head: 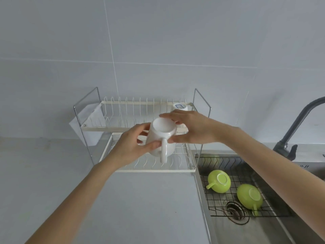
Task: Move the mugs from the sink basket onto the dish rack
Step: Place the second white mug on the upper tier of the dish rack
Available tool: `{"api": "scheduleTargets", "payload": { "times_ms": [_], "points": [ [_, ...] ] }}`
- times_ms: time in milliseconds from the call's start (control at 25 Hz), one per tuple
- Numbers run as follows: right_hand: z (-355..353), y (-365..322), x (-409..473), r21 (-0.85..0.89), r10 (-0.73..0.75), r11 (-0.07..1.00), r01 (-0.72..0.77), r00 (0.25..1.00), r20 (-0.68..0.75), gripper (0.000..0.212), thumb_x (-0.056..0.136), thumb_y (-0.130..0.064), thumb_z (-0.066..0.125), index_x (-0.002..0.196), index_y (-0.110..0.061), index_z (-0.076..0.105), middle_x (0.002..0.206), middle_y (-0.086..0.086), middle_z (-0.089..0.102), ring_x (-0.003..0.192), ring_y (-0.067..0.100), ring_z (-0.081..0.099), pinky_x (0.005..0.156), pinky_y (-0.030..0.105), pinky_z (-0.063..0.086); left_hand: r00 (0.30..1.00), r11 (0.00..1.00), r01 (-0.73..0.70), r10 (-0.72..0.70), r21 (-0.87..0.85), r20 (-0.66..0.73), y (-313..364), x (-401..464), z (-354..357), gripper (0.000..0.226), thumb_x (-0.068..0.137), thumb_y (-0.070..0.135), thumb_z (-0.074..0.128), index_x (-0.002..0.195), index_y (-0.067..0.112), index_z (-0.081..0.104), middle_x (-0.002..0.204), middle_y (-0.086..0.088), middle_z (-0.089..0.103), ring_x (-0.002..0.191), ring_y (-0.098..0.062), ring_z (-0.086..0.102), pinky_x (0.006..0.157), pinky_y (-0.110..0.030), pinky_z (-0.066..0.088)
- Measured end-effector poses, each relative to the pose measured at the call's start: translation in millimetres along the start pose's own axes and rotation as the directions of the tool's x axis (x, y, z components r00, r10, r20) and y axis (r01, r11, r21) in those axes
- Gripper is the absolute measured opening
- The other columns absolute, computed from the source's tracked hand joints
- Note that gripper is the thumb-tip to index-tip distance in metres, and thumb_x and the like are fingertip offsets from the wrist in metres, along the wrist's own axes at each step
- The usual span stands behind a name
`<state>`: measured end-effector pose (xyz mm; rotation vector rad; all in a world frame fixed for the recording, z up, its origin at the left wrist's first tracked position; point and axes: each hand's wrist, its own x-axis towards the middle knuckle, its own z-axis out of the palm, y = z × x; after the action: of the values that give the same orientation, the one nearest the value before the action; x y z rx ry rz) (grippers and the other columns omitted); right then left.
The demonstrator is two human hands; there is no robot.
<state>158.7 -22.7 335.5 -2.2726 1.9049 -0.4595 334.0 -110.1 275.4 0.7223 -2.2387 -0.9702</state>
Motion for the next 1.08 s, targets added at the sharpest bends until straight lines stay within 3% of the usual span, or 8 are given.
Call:
{"api": "scheduleTargets", "payload": {
  "times_ms": [120, 200, 320, 480, 680, 800, 1080],
  "points": [
    [-19, -10, 22, 0.039, -0.008, 0.999, 0.009, 0.999, -0.041, 0.066, 0.079, -0.024, 0.07, 0.137, -0.019, 0.039, 0.132, 0.004, 0.053, 0.117, 0.018, 0.054, 0.09, 0.012, 0.038, 0.997, 0.998, -0.044, 0.046, 0.037, -0.055, 5, 16, -24, 0.063, 0.066, 0.043, 0.066, 0.122, 0.018, 0.052, 0.108, 0.011, 0.057, 0.089, 0.01, 0.053, 0.075, -0.011, 0.045],
    [-31, -14, 40, 0.055, -0.002, 0.998, 0.006, 0.998, -0.067, 0.066, 0.08, -0.022, 0.069, 0.138, -0.019, 0.038, 0.134, 0.003, 0.053, 0.119, 0.017, 0.054, 0.091, 0.013, 0.039, 0.994, 0.997, -0.061, 0.066, 0.056, -0.085, 8, 30, -39, 0.057, 0.075, 0.034, 0.071, 0.125, 0.016, 0.05, 0.113, 0.008, 0.055, 0.093, -0.003, 0.055, 0.076, -0.017, 0.046],
    [-44, -16, 69, 0.06, -0.001, 0.998, 0.008, 0.994, -0.114, 0.065, 0.081, -0.021, 0.068, 0.138, -0.02, 0.037, 0.136, 0.001, 0.052, 0.121, 0.017, 0.053, 0.095, 0.017, 0.041, 0.993, 0.998, -0.058, 0.061, 0.037, -0.102, 6, 56, -62, 0.05, 0.082, 0.026, 0.064, 0.128, 0.018, 0.047, 0.115, 0.009, 0.052, 0.103, -0.009, 0.052, 0.082, -0.024, 0.043],
    [-47, -9, 111, 0.053, 0.023, 0.998, -0.017, 0.992, -0.125, 0.064, 0.082, -0.022, 0.067, 0.138, -0.021, 0.036, 0.137, 0.0, 0.051, 0.122, 0.017, 0.052, 0.097, 0.018, 0.04, 0.998, 0.998, -0.042, 0.043, 0.048, -0.034, -10, 91, -87, 0.05, 0.082, 0.029, 0.062, 0.129, 0.02, 0.046, 0.12, 0.008, 0.054, 0.108, -0.011, 0.053, 0.093, -0.027, 0.038],
    [-27, 13, 158, 0.076, 0.074, 0.995, -0.068, 0.993, -0.089, 0.064, 0.083, -0.021, 0.067, 0.139, -0.018, 0.036, 0.137, 0.004, 0.05, 0.122, 0.02, 0.051, 0.094, 0.016, 0.039, 0.997, 0.998, 0.039, -0.043, 0.059, 0.061, -46, 129, -99, 0.052, 0.082, 0.027, 0.063, 0.13, 0.019, 0.045, 0.12, 0.008, 0.054, 0.112, -0.015, 0.055, 0.095, -0.027, 0.038],
    [-7, 29, 178, 0.089, 0.121, 0.989, -0.117, 0.992, -0.038, 0.064, 0.083, -0.021, 0.066, 0.139, -0.017, 0.035, 0.137, 0.005, 0.051, 0.122, 0.021, 0.052, 0.092, 0.015, 0.038, 0.989, 0.993, 0.088, -0.097, 0.081, 0.113, -74, 145, -97, 0.052, 0.083, 0.026, 0.062, 0.131, 0.019, 0.043, 0.132, 0.001, 0.054, 0.112, -0.014, 0.055, 0.095, -0.027, 0.038],
    [34, 48, 204, 0.062, 0.181, 0.98, -0.187, 0.979, 0.095, 0.064, 0.084, -0.025, 0.065, 0.14, -0.017, 0.034, 0.136, 0.007, 0.052, 0.119, 0.026, 0.054, 0.101, 0.03, 0.041, 0.938, 0.966, 0.197, -0.235, 0.17, 0.253, -115, 160, -87, 0.056, 0.082, 0.031, 0.063, 0.131, 0.014, 0.042, 0.136, -0.003, 0.052, 0.127, -0.019, 0.046, 0.107, -0.04, 0.04]
  ]
}}
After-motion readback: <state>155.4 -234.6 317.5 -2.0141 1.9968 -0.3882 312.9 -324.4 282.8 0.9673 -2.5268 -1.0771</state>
